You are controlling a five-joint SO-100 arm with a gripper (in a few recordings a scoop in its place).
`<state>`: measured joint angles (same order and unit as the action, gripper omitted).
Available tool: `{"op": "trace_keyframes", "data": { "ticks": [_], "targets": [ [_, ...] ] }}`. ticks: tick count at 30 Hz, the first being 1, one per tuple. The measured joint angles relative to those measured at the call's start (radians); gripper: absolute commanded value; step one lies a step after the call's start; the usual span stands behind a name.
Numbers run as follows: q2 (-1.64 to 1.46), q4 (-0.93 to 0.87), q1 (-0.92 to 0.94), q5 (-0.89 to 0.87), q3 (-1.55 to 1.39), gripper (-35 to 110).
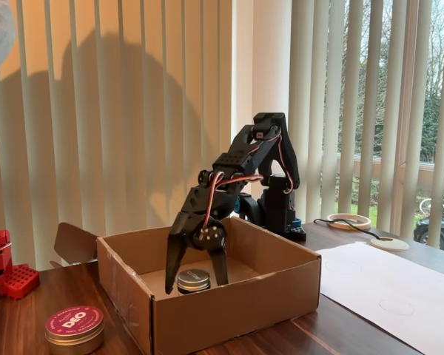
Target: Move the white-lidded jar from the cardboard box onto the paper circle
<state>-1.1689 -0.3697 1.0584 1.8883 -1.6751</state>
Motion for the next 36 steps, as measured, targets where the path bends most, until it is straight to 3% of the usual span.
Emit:
{"op": "trace_keyframes", "data": {
  "ticks": [7,14,21,26,36],
  "targets": [
    [0.000,0.000,0.000,-0.002,-0.002,22],
    [0.000,0.000,-0.009,-0.032,-0.002,10],
    [0.002,0.043,-0.011,-0.064,-0.003,4],
    [-0.038,0.169,-0.037,-0.126,-0.083,2],
    [-0.357,0.293,-0.135,-0.247,-0.150,0]
  ]
}}
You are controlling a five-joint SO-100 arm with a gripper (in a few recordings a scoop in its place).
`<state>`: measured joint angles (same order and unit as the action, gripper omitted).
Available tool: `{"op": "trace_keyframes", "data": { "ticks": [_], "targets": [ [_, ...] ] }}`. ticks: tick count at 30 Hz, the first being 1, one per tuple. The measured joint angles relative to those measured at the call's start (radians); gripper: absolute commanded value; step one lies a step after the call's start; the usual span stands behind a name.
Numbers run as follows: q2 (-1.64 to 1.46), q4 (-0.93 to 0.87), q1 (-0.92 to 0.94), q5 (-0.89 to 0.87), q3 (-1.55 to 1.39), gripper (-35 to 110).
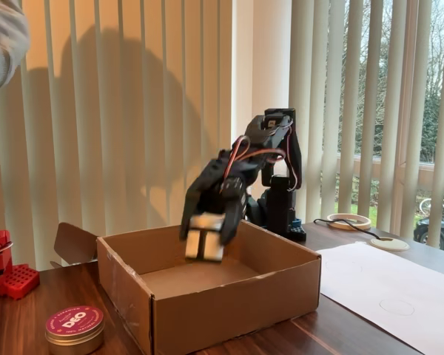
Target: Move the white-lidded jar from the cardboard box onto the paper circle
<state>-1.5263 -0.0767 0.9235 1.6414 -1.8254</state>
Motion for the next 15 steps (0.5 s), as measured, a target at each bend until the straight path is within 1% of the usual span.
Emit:
{"op": "trace_keyframes", "data": {
  "ticks": [4,7,15],
  "targets": [
    [-0.123,0.000,-0.055,-0.057,0.000,0],
    [-0.212,0.000,-0.133,-0.133,-0.006,0],
    [-0.387,0.000,-0.448,-0.322,-0.181,0]
  ]
}}
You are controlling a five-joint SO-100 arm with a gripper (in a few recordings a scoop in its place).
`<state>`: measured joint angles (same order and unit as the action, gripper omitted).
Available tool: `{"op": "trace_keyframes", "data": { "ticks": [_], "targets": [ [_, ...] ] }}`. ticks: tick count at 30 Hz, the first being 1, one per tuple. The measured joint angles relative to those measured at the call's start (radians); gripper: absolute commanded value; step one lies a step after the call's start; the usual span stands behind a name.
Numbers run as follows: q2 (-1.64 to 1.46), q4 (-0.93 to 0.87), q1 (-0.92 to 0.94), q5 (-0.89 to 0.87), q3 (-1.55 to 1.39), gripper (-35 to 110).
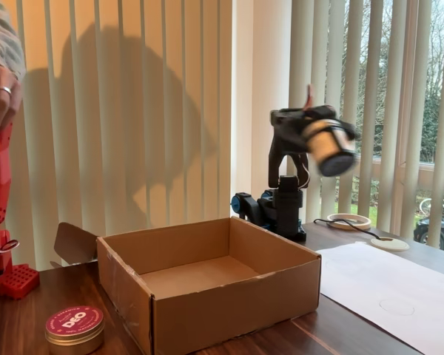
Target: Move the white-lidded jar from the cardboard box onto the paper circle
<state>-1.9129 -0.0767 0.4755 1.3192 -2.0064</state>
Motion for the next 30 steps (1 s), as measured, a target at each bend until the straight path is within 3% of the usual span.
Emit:
{"op": "trace_keyframes", "data": {
  "ticks": [7,13,23,30],
  "targets": [
    [-0.071,0.000,-0.245,0.002,-0.258,0],
    [-0.049,-0.003,-0.290,0.094,-0.411,0],
    [0.247,-0.155,-0.290,0.224,-0.298,0],
    [0.403,-0.167,-0.291,0.249,-0.118,0]
  ]
}}
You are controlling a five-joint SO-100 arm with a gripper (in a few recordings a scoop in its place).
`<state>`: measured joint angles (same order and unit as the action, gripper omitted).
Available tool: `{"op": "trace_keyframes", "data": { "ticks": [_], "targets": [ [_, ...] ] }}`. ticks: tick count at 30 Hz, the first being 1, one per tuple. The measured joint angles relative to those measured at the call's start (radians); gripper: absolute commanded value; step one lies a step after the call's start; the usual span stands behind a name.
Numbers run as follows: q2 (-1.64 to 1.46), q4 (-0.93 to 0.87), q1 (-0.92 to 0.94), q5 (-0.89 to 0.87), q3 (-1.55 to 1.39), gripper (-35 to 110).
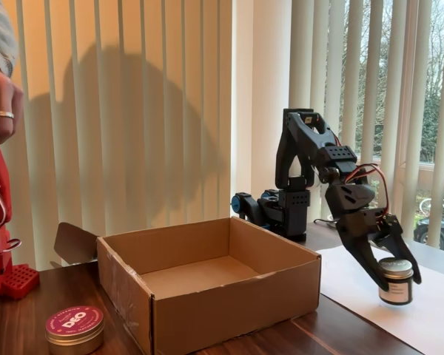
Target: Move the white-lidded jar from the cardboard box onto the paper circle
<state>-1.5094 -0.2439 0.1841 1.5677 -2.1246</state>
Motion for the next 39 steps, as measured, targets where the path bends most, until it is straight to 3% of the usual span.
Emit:
{"op": "trace_keyframes", "data": {
  "ticks": [39],
  "targets": [
    [0.005,0.000,-0.035,0.086,-0.028,0]
  ]
}}
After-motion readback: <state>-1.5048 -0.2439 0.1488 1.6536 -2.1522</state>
